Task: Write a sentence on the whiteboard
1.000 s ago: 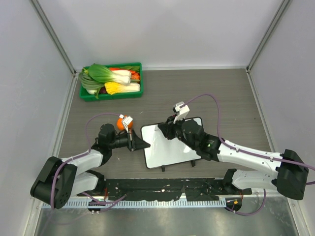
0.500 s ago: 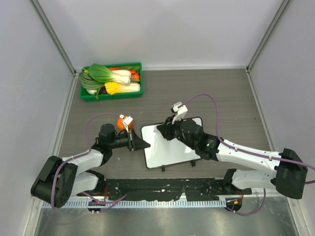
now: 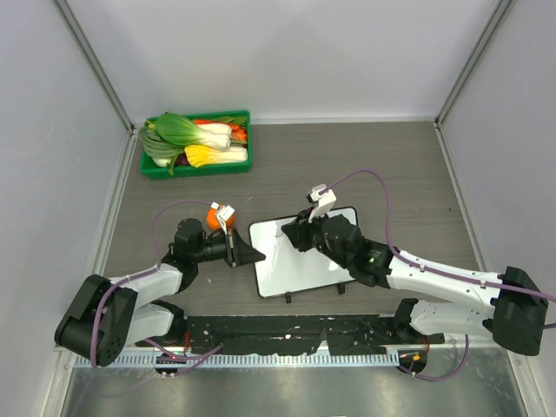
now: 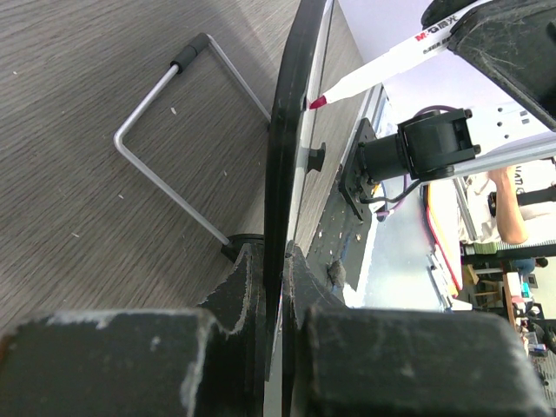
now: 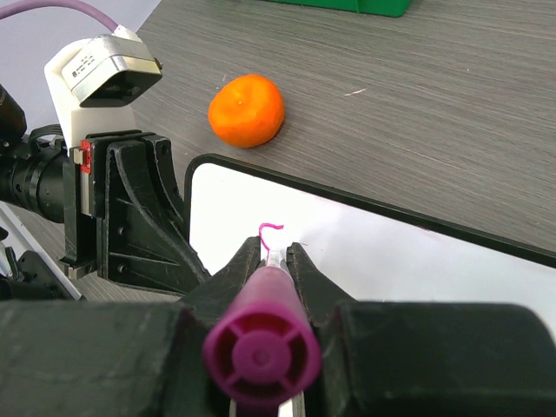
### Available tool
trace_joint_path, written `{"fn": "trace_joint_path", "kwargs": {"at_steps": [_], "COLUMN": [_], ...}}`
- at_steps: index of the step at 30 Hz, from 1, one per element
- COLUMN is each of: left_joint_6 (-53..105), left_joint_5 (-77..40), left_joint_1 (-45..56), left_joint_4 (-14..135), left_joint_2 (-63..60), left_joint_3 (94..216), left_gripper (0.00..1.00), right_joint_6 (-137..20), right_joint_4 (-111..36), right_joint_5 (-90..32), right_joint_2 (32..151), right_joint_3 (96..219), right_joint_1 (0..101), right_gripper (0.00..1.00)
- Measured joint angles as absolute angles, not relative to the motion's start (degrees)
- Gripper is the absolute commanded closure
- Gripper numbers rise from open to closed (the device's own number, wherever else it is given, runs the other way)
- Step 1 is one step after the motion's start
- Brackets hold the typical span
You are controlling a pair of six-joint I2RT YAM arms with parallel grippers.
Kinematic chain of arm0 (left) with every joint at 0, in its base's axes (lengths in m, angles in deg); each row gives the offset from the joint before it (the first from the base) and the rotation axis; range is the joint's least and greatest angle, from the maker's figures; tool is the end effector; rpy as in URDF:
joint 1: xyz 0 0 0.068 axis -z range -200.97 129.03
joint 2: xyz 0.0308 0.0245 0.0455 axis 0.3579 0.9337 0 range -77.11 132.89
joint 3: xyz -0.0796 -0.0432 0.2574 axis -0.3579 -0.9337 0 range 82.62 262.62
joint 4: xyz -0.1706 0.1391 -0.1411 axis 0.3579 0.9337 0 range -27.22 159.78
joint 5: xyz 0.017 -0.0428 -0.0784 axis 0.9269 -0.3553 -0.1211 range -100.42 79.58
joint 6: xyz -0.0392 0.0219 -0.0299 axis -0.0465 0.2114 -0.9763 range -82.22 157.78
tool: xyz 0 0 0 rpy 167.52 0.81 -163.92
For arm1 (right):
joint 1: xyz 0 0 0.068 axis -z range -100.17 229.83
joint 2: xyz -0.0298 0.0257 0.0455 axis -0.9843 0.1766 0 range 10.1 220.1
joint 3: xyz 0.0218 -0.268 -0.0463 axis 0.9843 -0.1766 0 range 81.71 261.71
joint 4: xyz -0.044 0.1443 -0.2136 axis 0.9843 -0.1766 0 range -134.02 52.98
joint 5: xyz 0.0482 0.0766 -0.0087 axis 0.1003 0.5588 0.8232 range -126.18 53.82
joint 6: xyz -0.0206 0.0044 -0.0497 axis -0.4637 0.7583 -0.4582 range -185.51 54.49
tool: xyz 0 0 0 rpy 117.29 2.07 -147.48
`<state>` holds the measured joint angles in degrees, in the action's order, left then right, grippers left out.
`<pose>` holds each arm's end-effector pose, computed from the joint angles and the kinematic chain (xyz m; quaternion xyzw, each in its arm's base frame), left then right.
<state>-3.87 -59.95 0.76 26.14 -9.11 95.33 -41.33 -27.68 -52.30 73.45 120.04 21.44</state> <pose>0.1775 -0.1000 0.1599 0.1131 0.7688 -0.5677 0.2718 0.1412 0.2105 0.2709 -0.1511 0.7791 0.3107 0.5231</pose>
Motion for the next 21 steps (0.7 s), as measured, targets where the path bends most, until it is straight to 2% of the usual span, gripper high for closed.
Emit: {"fn": "trace_joint_path", "kwargs": {"at_steps": [21], "left_joint_6": [-3.9], "left_joint_5": [-60.0], "left_joint_1": [0.7], "left_joint_4": [26.1], "left_joint_2": [-9.0], "left_joint_3": [95.3], "left_gripper": [1.00], "right_joint_6": [-40.8], "right_joint_4": [-27.2], "right_joint_5": [-49.6], "right_joint_2": [73.8], "right_joint_3": [119.2], "right_joint_1": [21.1], "right_gripper": [0.99]}}
